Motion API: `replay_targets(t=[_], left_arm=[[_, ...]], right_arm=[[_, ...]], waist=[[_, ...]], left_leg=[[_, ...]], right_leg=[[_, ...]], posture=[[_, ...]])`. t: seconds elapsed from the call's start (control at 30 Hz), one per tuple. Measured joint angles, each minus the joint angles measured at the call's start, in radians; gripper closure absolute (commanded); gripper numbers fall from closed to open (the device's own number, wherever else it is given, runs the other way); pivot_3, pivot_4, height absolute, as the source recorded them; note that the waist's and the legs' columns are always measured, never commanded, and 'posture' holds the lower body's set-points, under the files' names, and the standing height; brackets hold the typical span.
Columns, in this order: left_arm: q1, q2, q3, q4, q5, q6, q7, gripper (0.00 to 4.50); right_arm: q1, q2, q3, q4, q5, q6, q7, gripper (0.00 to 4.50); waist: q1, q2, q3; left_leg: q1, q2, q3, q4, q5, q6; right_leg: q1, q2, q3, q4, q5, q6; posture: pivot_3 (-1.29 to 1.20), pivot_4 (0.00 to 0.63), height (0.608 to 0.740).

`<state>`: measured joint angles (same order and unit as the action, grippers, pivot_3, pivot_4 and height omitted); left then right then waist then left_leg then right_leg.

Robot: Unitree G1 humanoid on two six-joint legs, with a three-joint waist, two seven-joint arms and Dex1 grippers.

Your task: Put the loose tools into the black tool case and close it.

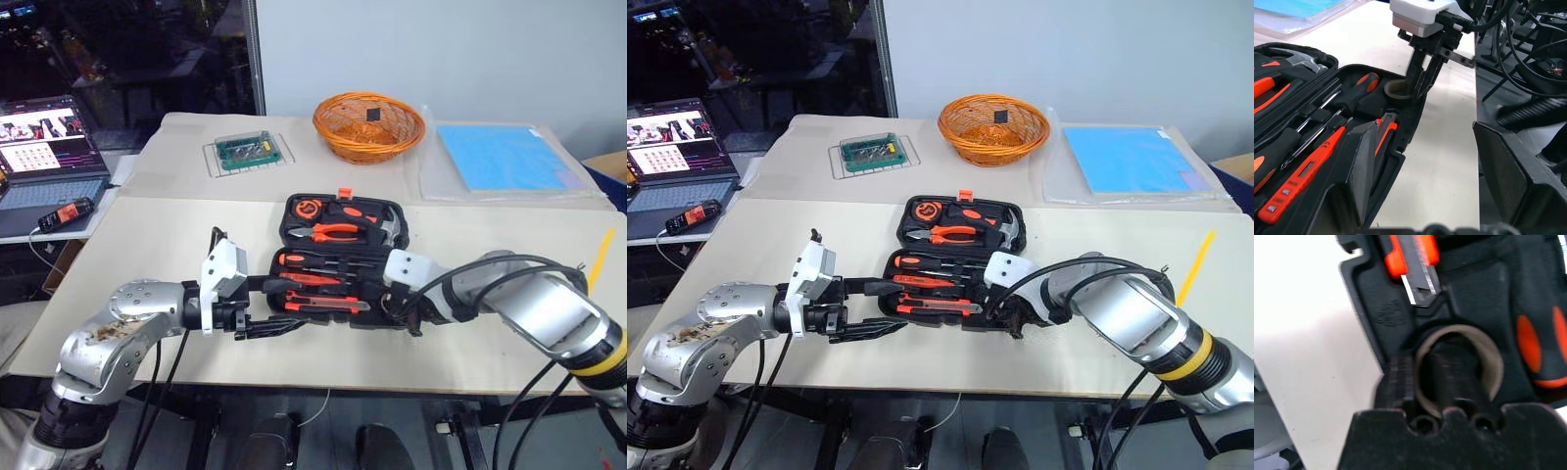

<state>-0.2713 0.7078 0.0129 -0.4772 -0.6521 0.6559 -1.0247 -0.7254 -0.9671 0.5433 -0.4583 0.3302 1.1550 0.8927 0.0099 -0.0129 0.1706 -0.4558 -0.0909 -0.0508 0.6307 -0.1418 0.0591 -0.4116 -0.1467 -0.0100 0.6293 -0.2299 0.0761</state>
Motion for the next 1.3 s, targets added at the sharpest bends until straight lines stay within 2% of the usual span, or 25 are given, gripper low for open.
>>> replay_targets(t=[0.03, 0.17, 0.33, 0.43, 0.5, 0.6, 0.73, 0.77, 0.97, 1.0, 1.03, 1.07, 1.2, 1.27, 1.3], left_arm=[[0.000, 0.000, 0.000, 0.001, 0.000, 0.002, 0.005, 1.19], [-0.012, -0.015, 0.009, 0.037, -0.017, 0.043, 0.060, 1.19], [-0.152, -0.119, 0.021, 0.178, -0.034, 0.173, 0.246, 1.19], [-0.312, -0.195, 0.039, 0.339, -0.002, 0.256, 0.400, 1.19], [-0.444, -0.243, 0.039, 0.483, 0.030, 0.318, 0.480, 1.19], [-0.583, -0.271, 0.006, 0.677, 0.100, 0.319, 0.509, 1.19], [-0.717, -0.318, -0.010, 0.992, 0.190, 0.235, 0.510, 1.19], [-0.755, -0.329, -0.012, 1.087, 0.216, 0.198, 0.510, 1.19], [-0.912, -0.338, 0.004, 1.476, 0.327, 0.015, 0.498, 1.19], [-0.928, -0.340, 0.008, 1.523, 0.341, -0.008, 0.497, 1.70], [-0.940, -0.344, 0.012, 1.564, 0.349, -0.027, 0.493, 1.87], [-0.946, -0.347, 0.016, 1.596, 0.357, -0.042, 0.490, 2.28], [-0.964, -0.383, 0.051, 1.677, 0.373, -0.084, 0.458, 3.82], [-0.976, -0.389, 0.058, 1.696, 0.381, -0.085, 0.448, 4.43], [-0.977, -0.390, 0.071, 1.704, 0.380, -0.086, 0.444, 4.43]], right_arm=[[0.000, 0.000, -0.003, 0.000, 0.001, -0.002, 0.008, 2.05], [0.029, -0.008, -0.090, -0.026, 0.073, -0.002, 0.074, 2.05], [0.061, 0.015, -0.334, -0.055, 0.189, 0.010, 0.084, 2.05], [0.069, 0.102, -0.459, -0.023, 0.196, 0.014, -0.017, 2.05], [0.028, 0.195, -0.513, 0.078, 0.173, 0.075, -0.138, 2.05], [-0.019, 0.257, -0.520, 0.230, 0.090, 0.098, -0.284, 2.05], [-0.096, 0.358, -0.523, 0.460, 0.020, 0.079, -0.402, 2.05], [-0.121, 0.379, -0.521, 0.530, -0.001, 0.054, -0.424, 2.05], [-0.200, 0.448, -0.513, 0.809, -0.080, -0.073, -0.465, 2.05], [-0.215, 0.460, -0.513, 0.862, -0.090, -0.091, -0.471, 2.29], [-0.228, 0.471, -0.517, 0.911, -0.095, -0.116, -0.477, 2.55], [-0.248, 0.477, -0.517, 0.948, -0.104, -0.134, -0.481, 2.74], [-0.291, 0.497, -0.519, 1.062, -0.121, -0.195, -0.477, 4.17], [-0.306, 0.506, -0.523, 1.089, -0.123, -0.204, -0.479, 4.50], [-0.311, 0.506, -0.529, 1.104, -0.122, -0.207, -0.478, 4.50]], waist=[[0.001, 0.000, 0.000], [0.005, 0.000, 0.000], [0.011, -0.002, 0.001], [0.013, -0.004, 0.002], [0.013, -0.005, 0.002], [0.010, -0.005, 0.002], [0.001, -0.006, 0.002], [0.000, -0.006, 0.002], [-0.006, -0.007, 0.003], [-0.009, -0.007, 0.003], [-0.011, -0.007, 0.003], [-0.013, -0.007, 0.003], [-0.019, -0.008, 0.003], [-0.023, -0.008, 0.003], [-0.022, -0.008, 0.003]], left_leg=[[0.000, 0.000, 0.000, 0.000, 0.000, 0.000], [0.000, 0.000, 0.000, 0.000, 0.000, 0.000], [0.001, 0.000, -0.001, 0.003, 0.000, 0.000], [0.002, 0.000, -0.001, 0.005, 0.000, 0.000], [0.004, 0.000, -0.001, 0.006, 0.001, -0.001], [0.004, -0.002, 0.000, 0.006, 0.002, -0.001], [0.001, -0.003, 0.001, 0.004, 0.004, -0.001], [0.000, -0.003, 0.001, 0.004, 0.008, 0.004], [-0.004, -0.004, 0.003, 0.000, 0.009, 0.005], [-0.004, -0.005, 0.004, 0.000, 0.009, 0.005], [-0.005, -0.005, 0.004, 0.000, 0.009, 0.005], [-0.005, -0.005, 0.005, 0.000, 0.009, 0.005], [-0.004, -0.005, 0.003, 0.003, 0.008, 0.003], [-0.004, -0.005, 0.003, 0.004, 0.006, 0.001], [-0.004, -0.005, 0.003, 0.005, 0.007, 0.000]], right_leg=[[0.000, 0.000, 0.000, 0.000, 0.000, 0.000], [0.000, 0.000, 0.000, 0.000, 0.000, 0.000], [0.004, 0.001, -0.002, 0.001, 0.000, 0.004], [0.006, 0.002, -0.002, 0.001, -0.001, 0.008], [0.007, 0.002, -0.001, 0.002, 0.000, 0.008], [0.006, 0.002, 0.000, 0.003, 0.005, 0.001], [0.004, 0.002, 0.001, 0.005, 0.006, 0.000], [0.003, 0.002, 0.001, 0.005, 0.007, 0.000], [-0.005, 0.001, 0.001, 0.008, 0.007, -0.001], [-0.008, 0.000, 0.001, 0.012, 0.007, -0.001], [-0.008, -0.001, 0.001, 0.012, 0.007, -0.001], [-0.009, -0.001, 0.001, 0.013, 0.007, -0.001], [-0.007, -0.001, -0.001, 0.014, 0.007, -0.001], [-0.007, -0.001, -0.001, 0.016, 0.007, -0.001], [-0.007, -0.001, -0.001, 0.017, 0.007, 0.000]], posture=[[0.00, 0.150, 0.740], [0.00, 0.150, 0.740], [0.00, 0.150, 0.740], [0.00, 0.150, 0.740], [0.00, 0.150, 0.740], [0.00, 0.150, 0.740], [0.00, 0.150, 0.740], [0.00, 0.150, 0.740], [0.00, 0.150, 0.740], [0.00, 0.150, 0.740], [0.00, 0.150, 0.740], [0.00, 0.150, 0.740], [0.00, 0.150, 0.740], [0.00, 0.150, 0.740], [0.00, 0.150, 0.740]])
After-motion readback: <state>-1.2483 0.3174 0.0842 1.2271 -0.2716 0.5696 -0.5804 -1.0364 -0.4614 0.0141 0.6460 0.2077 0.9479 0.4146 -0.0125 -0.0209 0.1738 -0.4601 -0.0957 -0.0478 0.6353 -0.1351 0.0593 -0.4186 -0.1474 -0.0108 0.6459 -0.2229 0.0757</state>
